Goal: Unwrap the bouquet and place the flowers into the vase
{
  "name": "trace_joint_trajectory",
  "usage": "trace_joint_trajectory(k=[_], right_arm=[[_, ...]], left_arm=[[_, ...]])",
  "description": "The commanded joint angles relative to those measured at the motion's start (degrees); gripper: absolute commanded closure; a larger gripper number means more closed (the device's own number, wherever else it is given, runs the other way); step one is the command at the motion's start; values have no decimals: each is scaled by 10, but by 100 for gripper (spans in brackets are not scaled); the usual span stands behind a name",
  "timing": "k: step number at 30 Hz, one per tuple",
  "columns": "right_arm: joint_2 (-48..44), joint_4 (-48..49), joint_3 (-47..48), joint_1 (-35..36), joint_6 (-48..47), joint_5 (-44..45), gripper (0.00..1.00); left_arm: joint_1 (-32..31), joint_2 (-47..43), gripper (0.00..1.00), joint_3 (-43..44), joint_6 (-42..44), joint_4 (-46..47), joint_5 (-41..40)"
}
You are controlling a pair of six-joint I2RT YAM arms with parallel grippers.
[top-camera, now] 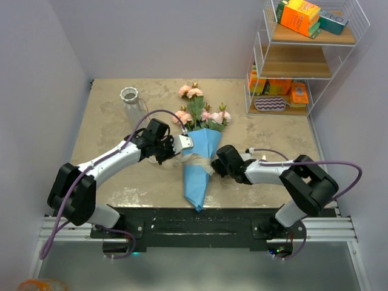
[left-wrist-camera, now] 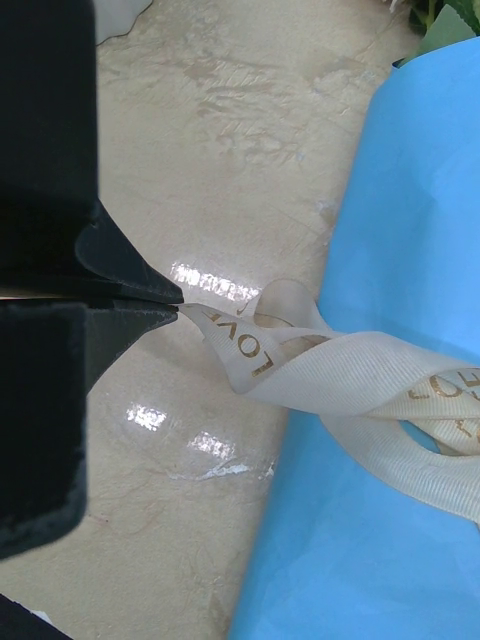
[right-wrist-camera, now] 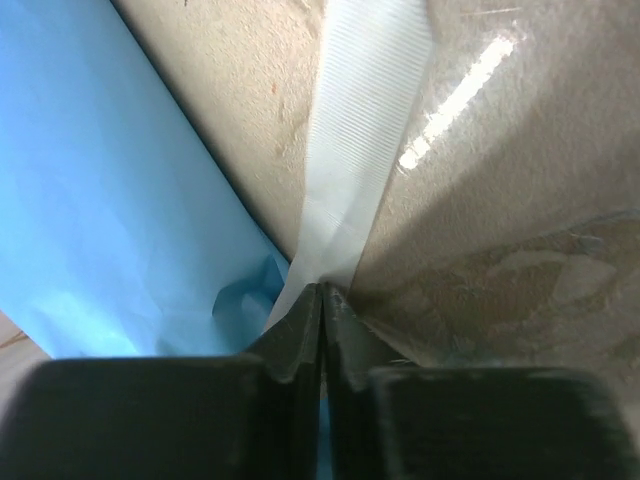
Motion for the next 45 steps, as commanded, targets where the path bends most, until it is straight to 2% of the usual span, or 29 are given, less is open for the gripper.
trace_joint_trajectory(k=[1, 7, 9, 10, 11, 13, 14, 16, 17, 18, 21, 24, 35, 41, 44, 45], right_arm=[[-3, 22, 2, -3, 20, 15, 100], [-57, 2, -17, -16, 10, 50, 100], [-104, -10, -24, -25, -29, 70, 100], [-124, -38, -20, -26, -53, 110, 100], [-150, -59, -4, -26, -105, 127, 100], [-165, -87, 12, -26, -166, 147, 100], [-169, -92, 29, -26, -233, 150, 100], [-169, -128, 44, -26, -272, 148, 100], [-174, -125, 42, -26, -309, 132, 86], [-191, -117, 33, -26, -322, 120, 76], [-229, -30, -24, -20, -361, 43, 55], [-246, -6, -42, -3, -357, 15, 49], [-133, 22, 35, 44, -353, -25, 51], [-119, 28, 33, 46, -339, -22, 52], [-109, 37, 34, 46, -335, -25, 58], [-106, 37, 35, 46, -333, -29, 65]], left_arm=[[3, -14, 100, -1, 9, -2, 12], [3, -2, 100, 13, 6, -8, 13], [3, 0, 100, 17, 6, -10, 9], [4, -1, 100, 19, 4, -10, 7], [3, -2, 100, 20, 3, -10, 6], [4, -2, 100, 21, 2, -9, 6], [3, -1, 100, 22, 0, -9, 7], [4, 3, 100, 25, -5, -9, 10], [3, 4, 100, 28, -7, -9, 11], [3, 4, 100, 29, -8, -10, 12], [3, 4, 100, 28, -10, -7, 11], [3, 3, 100, 27, -12, -5, 8], [3, -7, 100, 21, -17, 2, 6], [4, -11, 100, 18, -13, 2, 10], [3, -14, 100, 13, -12, 5, 9], [4, -14, 100, 12, -11, 6, 7]])
